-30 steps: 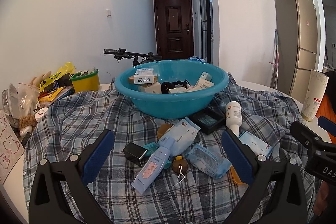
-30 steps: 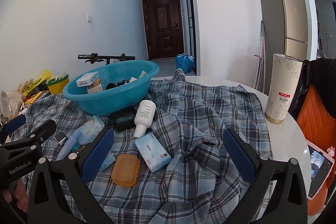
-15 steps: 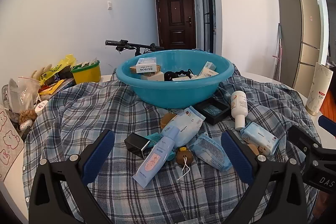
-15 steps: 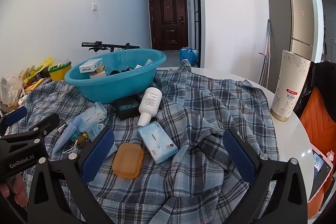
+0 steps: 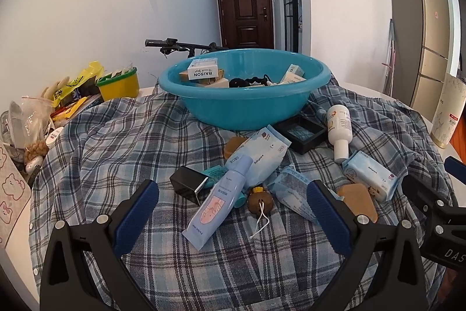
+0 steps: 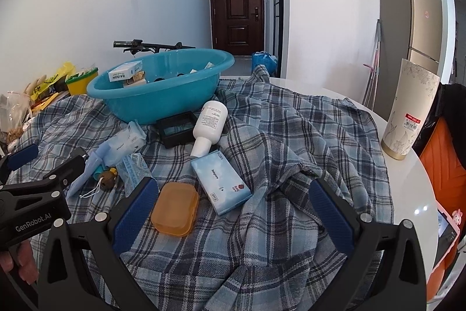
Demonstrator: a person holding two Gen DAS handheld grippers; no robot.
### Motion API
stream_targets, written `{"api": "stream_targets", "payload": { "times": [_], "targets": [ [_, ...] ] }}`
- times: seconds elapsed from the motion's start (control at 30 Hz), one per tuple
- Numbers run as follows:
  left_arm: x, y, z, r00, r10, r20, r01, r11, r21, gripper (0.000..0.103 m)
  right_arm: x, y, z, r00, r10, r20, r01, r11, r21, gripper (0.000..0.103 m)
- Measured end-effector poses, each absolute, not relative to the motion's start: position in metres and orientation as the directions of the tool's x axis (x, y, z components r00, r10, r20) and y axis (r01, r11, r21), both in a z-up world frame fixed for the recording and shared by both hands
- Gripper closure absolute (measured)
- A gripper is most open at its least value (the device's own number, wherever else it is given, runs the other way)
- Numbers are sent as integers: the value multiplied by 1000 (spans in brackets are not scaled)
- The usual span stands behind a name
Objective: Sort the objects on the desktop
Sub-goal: 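Lower both tools toward the toiletries scattered in front of the basin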
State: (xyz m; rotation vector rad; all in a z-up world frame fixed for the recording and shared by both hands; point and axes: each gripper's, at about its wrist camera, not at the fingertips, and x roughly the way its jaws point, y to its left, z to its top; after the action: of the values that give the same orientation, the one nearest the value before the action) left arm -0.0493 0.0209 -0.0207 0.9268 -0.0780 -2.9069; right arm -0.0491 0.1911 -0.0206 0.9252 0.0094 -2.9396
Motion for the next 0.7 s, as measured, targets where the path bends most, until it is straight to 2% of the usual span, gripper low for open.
{"api": "stream_targets", "payload": {
  "times": [0.37, 0.7],
  "targets": [
    [-63, 28, -38, -757, -84, -648, 27, -995, 97, 0, -58, 188, -34, -778, -60, -626, 69, -998, 9, 0],
    [-77, 31, -54, -689, -87, -719, 10, -994, 111, 0, -58, 185, -37, -769, -71, -635, 86, -996, 8, 0]
  ]
}}
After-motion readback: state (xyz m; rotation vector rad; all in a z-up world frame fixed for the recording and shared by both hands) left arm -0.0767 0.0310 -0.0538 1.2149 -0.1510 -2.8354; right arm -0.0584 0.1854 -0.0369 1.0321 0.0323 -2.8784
